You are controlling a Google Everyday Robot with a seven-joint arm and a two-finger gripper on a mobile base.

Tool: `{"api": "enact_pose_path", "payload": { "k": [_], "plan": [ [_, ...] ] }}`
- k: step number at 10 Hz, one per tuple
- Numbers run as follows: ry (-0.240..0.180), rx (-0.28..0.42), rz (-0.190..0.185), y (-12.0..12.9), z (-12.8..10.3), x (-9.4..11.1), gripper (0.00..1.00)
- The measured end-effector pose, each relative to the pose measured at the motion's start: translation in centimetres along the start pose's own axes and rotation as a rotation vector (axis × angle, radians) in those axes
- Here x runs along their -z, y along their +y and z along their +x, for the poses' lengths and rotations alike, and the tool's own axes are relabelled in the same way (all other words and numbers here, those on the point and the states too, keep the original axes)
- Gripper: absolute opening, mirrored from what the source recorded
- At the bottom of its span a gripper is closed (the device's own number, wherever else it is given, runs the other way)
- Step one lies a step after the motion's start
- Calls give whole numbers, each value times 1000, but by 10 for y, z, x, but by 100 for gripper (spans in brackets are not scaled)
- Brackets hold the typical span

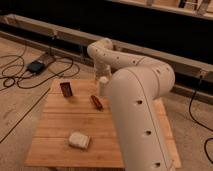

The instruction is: Place the ceramic cup over the eraser

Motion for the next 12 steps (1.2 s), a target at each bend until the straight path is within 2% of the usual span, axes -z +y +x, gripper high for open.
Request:
{"api": "enact_pose_path", "payload": {
  "k": [1,6,7,10,12],
  "plan": [
    [5,2,4,1,-1,-5,58],
    [13,-11,35,-9,-8,-16,9],
    [14,-12,38,-10,-8,-16,3],
    [3,14,41,-6,-8,-4,0],
    [-24,56,35,3,-7,17,0]
  ]
}}
